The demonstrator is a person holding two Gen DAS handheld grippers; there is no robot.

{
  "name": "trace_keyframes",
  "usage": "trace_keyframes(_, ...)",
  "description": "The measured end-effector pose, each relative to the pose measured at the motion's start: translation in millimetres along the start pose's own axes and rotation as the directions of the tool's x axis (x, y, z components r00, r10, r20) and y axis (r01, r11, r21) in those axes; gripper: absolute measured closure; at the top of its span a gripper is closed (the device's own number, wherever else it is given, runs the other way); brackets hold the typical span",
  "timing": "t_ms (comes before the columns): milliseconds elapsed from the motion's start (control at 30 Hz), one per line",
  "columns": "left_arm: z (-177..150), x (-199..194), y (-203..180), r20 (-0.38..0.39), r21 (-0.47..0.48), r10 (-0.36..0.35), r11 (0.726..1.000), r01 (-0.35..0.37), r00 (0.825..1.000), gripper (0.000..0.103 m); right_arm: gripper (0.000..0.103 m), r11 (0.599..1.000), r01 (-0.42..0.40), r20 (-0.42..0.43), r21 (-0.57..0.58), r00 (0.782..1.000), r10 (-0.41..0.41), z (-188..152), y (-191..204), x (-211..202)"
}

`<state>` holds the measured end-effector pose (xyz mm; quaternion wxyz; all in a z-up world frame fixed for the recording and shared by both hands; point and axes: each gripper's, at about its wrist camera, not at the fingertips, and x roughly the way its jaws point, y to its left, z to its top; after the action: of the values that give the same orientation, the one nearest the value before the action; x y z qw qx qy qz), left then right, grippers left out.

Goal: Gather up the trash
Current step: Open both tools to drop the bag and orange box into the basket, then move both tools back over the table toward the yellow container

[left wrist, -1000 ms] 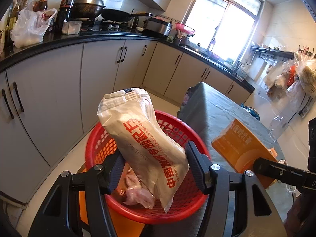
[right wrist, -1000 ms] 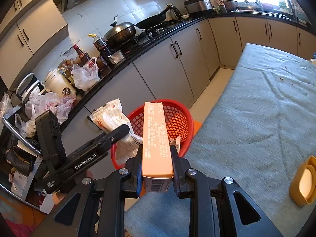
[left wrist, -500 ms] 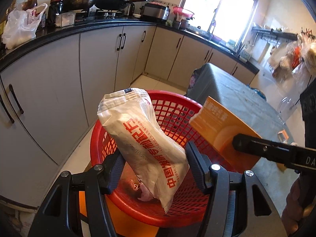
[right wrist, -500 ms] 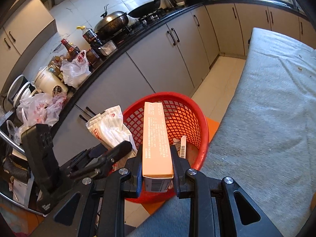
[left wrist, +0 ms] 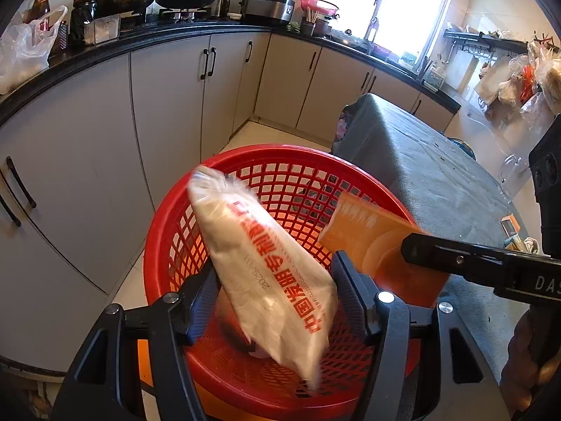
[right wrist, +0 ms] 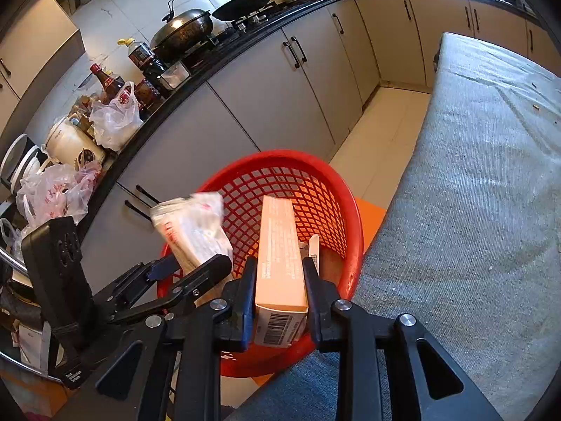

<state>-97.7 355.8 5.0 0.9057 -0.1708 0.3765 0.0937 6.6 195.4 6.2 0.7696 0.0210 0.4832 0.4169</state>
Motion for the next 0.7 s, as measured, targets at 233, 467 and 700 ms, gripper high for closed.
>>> trace_keyframes(233, 3.1, -1.4, 2.1, -0.004, -0.017, -0.020, 1.000, 0.020, 1.000, 0.041, 0.073, 1.000, -0.001, 0.028, -0.005, 1.000, 0.001, 3.4, 4.8, -12.1)
trace_keyframes(467, 5.7, -17.3, -5.0, 0.023, -0.008, -0.047, 0.999, 0.047, 0.999, 0.041, 0.055, 0.999, 0.033, 0.106, 0.009, 0.994, -0.034, -4.1, 3.3, -49.0)
trace_keyframes(700, 0.0, -35.0, -27.5, 0.054, 0.033, -0.079, 0.996, 0.077, 0.995, 0.041, 0.048, 0.994, 0.091, 0.144, 0.053, 0.985, -0.098, -22.9, -13.1, -82.1)
